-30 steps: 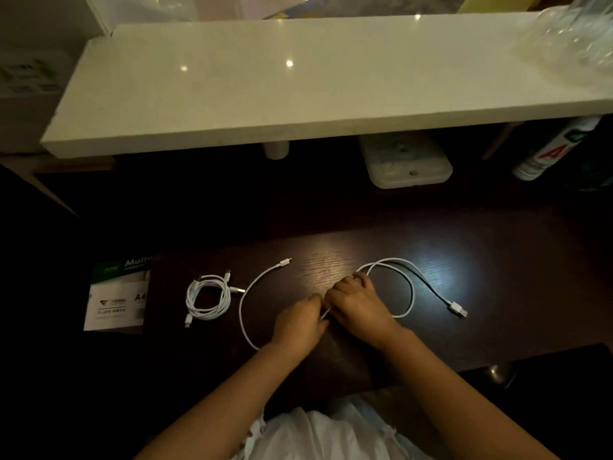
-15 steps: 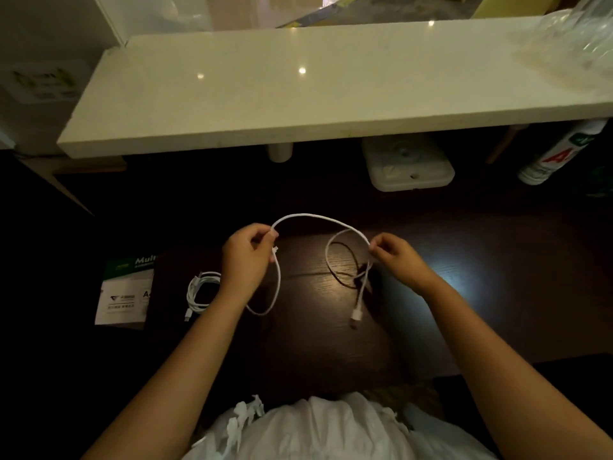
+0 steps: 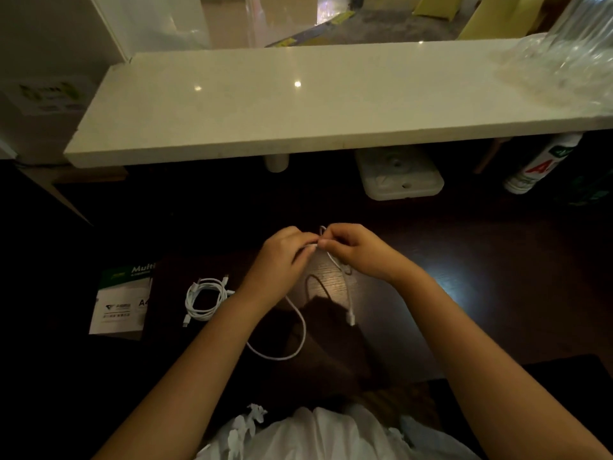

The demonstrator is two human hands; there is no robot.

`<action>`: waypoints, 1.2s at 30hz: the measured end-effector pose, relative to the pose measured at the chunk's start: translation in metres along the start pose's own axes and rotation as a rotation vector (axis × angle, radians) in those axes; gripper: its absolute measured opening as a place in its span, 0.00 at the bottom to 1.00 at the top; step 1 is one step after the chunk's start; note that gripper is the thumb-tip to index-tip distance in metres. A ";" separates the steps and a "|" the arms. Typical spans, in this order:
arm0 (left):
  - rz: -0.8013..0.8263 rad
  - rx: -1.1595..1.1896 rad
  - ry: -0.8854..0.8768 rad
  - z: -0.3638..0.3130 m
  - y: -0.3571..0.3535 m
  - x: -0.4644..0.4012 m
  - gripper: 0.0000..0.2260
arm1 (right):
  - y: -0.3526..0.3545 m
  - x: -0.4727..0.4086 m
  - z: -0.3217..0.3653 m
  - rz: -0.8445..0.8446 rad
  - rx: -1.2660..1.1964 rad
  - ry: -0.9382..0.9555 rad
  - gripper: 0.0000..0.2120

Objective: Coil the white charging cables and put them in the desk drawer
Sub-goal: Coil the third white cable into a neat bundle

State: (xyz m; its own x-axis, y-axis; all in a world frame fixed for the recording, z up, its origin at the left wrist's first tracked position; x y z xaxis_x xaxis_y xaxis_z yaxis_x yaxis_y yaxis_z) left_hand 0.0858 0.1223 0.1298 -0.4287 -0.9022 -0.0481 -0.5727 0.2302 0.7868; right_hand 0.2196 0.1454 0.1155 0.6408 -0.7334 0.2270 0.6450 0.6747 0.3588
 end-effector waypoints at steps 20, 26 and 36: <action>0.021 0.002 0.283 0.035 0.029 0.039 0.26 | -0.007 0.035 0.010 0.017 0.042 -0.041 0.08; -0.255 -0.294 0.168 -0.009 0.043 0.045 0.32 | -0.013 0.032 0.036 0.092 0.165 -0.020 0.06; -0.059 0.861 0.116 0.010 0.045 0.047 0.13 | 0.004 0.032 0.025 -0.150 -0.023 0.077 0.02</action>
State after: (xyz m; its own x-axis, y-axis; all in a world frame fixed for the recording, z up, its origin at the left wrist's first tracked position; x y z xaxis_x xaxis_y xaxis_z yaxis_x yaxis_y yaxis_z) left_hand 0.0325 0.0942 0.1568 -0.3347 -0.9420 0.0259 -0.9410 0.3356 0.0442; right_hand 0.2324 0.1225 0.1465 0.5660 -0.8181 0.1018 0.7446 0.5603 0.3628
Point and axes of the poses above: each hand's wrist, its own x-axis away from the middle knuckle, its own y-axis out of the back of the hand, z = x × y, the point moved 5 cm from there along -x, towards the middle knuckle, and after that the axes turned 15 degrees about z, right-handed, at the moved point
